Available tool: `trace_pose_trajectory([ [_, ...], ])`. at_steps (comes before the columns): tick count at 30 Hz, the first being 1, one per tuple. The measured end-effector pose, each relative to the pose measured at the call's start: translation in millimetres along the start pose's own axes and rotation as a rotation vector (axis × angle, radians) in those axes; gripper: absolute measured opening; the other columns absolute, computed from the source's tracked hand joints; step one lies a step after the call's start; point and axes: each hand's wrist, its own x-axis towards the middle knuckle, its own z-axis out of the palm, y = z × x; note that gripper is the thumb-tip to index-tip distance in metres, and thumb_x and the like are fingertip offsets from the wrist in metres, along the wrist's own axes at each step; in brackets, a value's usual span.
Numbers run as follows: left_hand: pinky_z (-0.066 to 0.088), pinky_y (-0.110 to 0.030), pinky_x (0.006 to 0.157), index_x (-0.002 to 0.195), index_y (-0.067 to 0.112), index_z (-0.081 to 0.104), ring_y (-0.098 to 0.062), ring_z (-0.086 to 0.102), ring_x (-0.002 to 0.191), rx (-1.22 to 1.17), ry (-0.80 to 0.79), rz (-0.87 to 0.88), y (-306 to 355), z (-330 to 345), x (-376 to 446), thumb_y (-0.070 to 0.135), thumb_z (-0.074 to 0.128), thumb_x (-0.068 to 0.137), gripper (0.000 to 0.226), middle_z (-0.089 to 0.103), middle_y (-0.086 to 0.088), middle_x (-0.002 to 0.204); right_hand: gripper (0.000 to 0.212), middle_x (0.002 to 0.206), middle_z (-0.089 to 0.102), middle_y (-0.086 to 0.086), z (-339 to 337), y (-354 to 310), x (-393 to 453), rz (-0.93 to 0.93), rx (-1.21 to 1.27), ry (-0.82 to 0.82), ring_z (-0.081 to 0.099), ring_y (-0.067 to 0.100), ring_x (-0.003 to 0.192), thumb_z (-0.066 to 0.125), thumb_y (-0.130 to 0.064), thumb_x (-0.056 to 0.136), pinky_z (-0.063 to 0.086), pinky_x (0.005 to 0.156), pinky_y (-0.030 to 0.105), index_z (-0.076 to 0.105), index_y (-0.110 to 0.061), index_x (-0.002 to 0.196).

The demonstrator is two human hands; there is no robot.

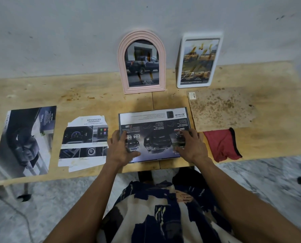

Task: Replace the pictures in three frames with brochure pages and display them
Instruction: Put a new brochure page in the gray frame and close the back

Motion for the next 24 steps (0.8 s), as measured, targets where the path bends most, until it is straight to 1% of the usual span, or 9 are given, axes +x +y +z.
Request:
trace_pose_trajectory([
  [2,0.036,-0.051,0.108,0.152,0.018,0.032,-0.037,0.021,0.139,0.025,0.081,0.007,13,-1,2,0.06,0.078,0.073,0.101,0.019,-0.009,0.158,0.064,0.14,0.035,0.004,-9,4,1,0.006,0.07,0.064,0.032,0.028,0.124,0.065,-0.051,0.085,0.049,0.088,0.044,0.041,-0.025,0.139],
  [6,0.038,-0.049,0.109,0.148,0.013,0.04,-0.034,0.029,0.137,-0.072,0.153,0.03,66,2,16,0.058,0.073,0.08,0.088,0.033,-0.011,0.153,0.056,0.132,0.042,0.008,-35,27,12,0.082,0.208,0.156,0.037,0.028,0.121,0.063,-0.043,0.089,0.046,0.095,0.043,0.046,-0.019,0.136],
  [10,0.037,-0.043,0.107,0.143,0.011,0.047,-0.031,0.039,0.13,-0.14,0.116,0.088,145,16,37,0.048,0.073,0.085,0.074,0.047,-0.013,0.143,0.056,0.137,0.041,0.012,-65,71,26,0.176,0.256,0.194,0.038,0.032,0.124,0.059,-0.031,0.089,0.043,0.1,0.044,0.044,-0.018,0.141],
  [13,0.047,-0.041,0.099,0.14,0.01,0.05,-0.03,0.054,0.119,-0.229,0.053,0.109,204,34,51,0.044,0.073,0.086,0.067,0.06,-0.012,0.126,0.055,0.136,0.039,0.015,-89,114,39,0.254,0.285,0.175,0.038,0.036,0.124,0.057,-0.028,0.089,0.039,0.099,0.042,0.043,-0.016,0.14],
  [16,0.054,-0.043,0.092,0.142,0.007,0.048,-0.029,0.061,0.114,-0.283,-0.002,0.065,258,48,59,0.037,0.073,0.088,0.067,0.062,-0.012,0.125,0.057,0.138,0.038,0.015,-112,159,56,0.327,0.343,0.158,0.038,0.036,0.126,0.058,-0.032,0.089,0.042,0.096,0.042,0.042,-0.016,0.14],
  [18,0.056,-0.042,0.085,0.13,0.003,0.056,-0.03,0.064,0.105,-0.272,-0.018,0.043,284,60,66,0.032,0.074,0.087,0.054,0.067,-0.011,0.113,0.06,0.142,0.037,0.015,-125,187,71,0.336,0.351,0.129,0.037,0.035,0.128,0.059,-0.034,0.089,0.039,0.1,0.042,0.04,-0.014,0.143],
  [20,0.054,-0.038,0.079,0.105,0.006,0.059,-0.031,0.064,0.096,-0.233,-0.024,-0.013,304,70,72,0.032,0.074,0.086,0.036,0.068,-0.01,0.1,0.065,0.144,0.036,0.015,-134,209,86,0.343,0.347,0.12,0.035,0.034,0.13,0.06,-0.031,0.088,0.037,0.103,0.041,0.036,-0.013,0.145],
  [21,0.053,-0.037,0.078,0.098,0.009,0.057,-0.031,0.064,0.093,-0.215,-0.027,-0.047,312,74,75,0.031,0.074,0.085,0.031,0.068,-0.01,0.096,0.067,0.145,0.035,0.014,-137,219,94,0.361,0.357,0.126,0.034,0.034,0.131,0.06,-0.029,0.086,0.038,0.102,0.042,0.035,-0.014,0.146],
  [24,0.051,-0.037,0.085,0.089,0.011,0.057,-0.027,0.06,0.09,-0.185,-0.023,-0.156,335,79,79,0.024,0.07,0.087,0.019,0.063,-0.008,0.092,0.071,0.145,0.034,0.014,-146,238,114,0.408,0.432,0.08,0.032,0.037,0.133,0.062,-0.032,0.079,0.041,0.105,0.048,0.038,-0.016,0.144],
])
